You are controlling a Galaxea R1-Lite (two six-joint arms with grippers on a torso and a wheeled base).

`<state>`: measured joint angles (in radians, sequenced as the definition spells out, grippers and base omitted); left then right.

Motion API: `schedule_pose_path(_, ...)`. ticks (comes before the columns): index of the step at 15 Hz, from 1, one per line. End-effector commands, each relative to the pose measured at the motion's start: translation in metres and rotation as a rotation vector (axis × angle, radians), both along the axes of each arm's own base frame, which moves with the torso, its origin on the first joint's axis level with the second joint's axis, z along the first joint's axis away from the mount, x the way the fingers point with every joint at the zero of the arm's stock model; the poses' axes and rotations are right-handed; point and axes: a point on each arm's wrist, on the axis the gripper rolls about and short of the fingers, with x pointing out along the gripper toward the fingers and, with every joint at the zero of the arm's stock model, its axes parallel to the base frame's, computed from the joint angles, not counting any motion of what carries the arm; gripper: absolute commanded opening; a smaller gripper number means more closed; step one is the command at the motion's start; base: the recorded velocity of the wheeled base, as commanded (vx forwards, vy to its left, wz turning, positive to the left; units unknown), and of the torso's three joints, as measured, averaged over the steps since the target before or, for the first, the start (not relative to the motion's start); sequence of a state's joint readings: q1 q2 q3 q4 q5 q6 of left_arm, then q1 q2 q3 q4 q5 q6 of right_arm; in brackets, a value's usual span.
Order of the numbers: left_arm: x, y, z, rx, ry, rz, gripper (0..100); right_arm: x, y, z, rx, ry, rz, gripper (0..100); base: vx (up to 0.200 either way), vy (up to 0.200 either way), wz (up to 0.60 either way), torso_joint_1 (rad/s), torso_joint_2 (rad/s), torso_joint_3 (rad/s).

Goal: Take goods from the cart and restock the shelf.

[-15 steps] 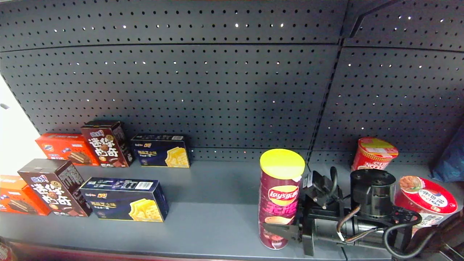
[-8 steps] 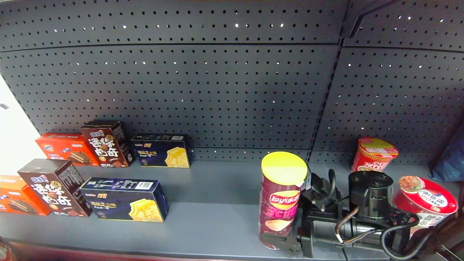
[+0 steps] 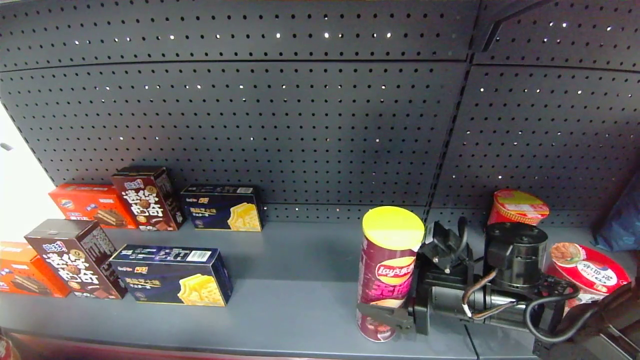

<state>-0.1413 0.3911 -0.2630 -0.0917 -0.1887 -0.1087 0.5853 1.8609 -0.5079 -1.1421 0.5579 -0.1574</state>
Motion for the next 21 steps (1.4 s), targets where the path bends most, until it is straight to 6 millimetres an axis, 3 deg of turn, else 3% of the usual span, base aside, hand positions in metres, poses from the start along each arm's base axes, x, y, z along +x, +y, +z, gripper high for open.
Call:
schedule_pose_path(1, 0.0, 0.0, 0.001, -0.001, -0.003, 0.0, 0, 0.011, -0.002, 0.012, 0.027, -0.042, -0.023, 100, 0.0, 0.0, 0.0, 0.0, 0.0, 0.0)
schedule_pose_path(5, 0.0, 0.0, 0.001, -0.001, -0.003, 0.0, 0, 0.017, -0.003, 0.021, 0.045, -0.072, -0.039, 100, 0.0, 0.0, 0.0, 0.0, 0.0, 0.0)
schedule_pose_path(13, -0.004, 0.001, -0.001, -0.003, -0.019, -0.001, 0, -0.013, -0.004, 0.023, 0.04, -0.061, 0.01, 100, 0.0, 0.0, 0.0, 0.0, 0.0, 0.0)
schedule_pose_path(21, -0.014, 0.002, -0.005, -0.002, -0.021, 0.0, 0, -0.02, -0.013, 0.028, 0.044, -0.073, -0.018, 100, 0.0, 0.0, 0.0, 0.0, 0.0, 0.0)
